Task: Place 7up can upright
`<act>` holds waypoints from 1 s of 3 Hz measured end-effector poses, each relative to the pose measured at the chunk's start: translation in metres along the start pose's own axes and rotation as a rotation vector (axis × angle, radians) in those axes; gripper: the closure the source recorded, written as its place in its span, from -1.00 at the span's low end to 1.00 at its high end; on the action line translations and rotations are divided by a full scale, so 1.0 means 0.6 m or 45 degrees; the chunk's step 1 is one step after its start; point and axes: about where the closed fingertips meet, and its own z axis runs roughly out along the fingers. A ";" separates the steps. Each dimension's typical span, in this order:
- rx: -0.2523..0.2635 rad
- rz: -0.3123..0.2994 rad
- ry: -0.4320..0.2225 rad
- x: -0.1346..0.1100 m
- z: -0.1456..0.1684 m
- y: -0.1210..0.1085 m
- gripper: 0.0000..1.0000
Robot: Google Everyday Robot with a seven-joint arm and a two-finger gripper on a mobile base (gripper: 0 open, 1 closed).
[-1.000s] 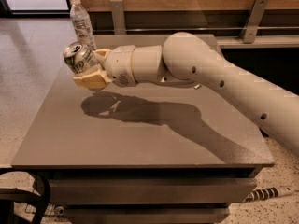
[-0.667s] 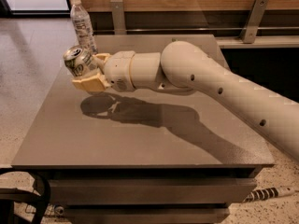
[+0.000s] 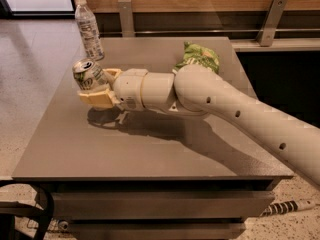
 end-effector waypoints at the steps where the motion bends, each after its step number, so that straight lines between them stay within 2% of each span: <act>1: 0.007 0.046 -0.045 0.016 0.003 0.001 1.00; 3: -0.007 0.075 -0.069 0.025 0.016 -0.004 1.00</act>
Offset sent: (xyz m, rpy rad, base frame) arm 0.0092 0.0021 -0.0183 0.0786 0.0517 -0.0076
